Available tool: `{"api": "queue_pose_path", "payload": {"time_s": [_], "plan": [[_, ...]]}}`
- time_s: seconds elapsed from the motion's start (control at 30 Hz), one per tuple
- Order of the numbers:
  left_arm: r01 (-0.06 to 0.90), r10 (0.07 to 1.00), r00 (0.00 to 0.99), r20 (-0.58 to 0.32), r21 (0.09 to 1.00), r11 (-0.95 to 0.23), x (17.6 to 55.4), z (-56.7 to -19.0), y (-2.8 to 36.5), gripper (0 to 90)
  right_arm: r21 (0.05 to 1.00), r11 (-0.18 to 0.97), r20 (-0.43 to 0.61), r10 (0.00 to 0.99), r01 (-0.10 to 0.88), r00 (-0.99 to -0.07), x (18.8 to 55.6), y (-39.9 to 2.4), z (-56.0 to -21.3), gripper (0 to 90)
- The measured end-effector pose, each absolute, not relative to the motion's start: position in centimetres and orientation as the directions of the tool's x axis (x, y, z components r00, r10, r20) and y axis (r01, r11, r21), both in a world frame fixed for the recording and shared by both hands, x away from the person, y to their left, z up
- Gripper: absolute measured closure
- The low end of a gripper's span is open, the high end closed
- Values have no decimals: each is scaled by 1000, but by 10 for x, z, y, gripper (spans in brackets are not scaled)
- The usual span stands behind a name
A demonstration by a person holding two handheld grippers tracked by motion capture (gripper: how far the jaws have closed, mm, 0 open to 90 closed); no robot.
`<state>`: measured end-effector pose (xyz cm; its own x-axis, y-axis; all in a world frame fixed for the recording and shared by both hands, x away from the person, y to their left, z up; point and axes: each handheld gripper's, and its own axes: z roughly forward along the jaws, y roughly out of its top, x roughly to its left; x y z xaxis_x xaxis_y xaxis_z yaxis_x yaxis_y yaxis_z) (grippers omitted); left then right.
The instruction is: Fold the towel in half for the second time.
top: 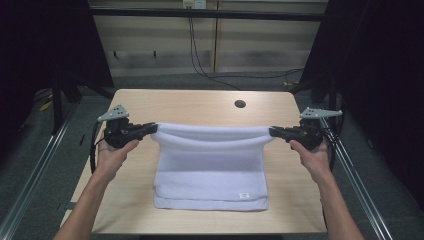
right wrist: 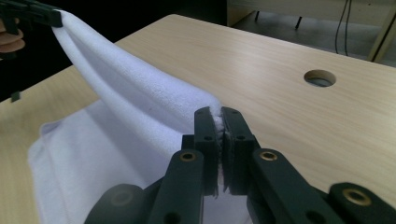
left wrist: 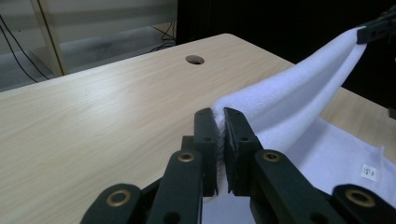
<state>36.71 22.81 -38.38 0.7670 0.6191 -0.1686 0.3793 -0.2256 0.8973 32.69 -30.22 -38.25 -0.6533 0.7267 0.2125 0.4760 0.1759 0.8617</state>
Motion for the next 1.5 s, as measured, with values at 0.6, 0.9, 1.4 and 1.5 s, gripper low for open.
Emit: {"api": "queue_pose_path", "payload": {"time_s": [0.6,0.9,1.4,1.5], "plan": [[392,600,787,-143,867,-308,312,-409,238,849,843,250,196,682,477,-704,257,-295,-400,859],[459,593,787,-168,802,-381,297,-446,241,829,777,287,252,673,560,-695,241,-288,-439,853],[499,539,812,-223,744,-445,255,-475,243,723,694,347,309,648,631,-697,206,-290,-474,734],[512,542,807,-235,736,-443,248,-475,241,648,691,335,322,652,641,-687,201,-292,-476,694]]}}
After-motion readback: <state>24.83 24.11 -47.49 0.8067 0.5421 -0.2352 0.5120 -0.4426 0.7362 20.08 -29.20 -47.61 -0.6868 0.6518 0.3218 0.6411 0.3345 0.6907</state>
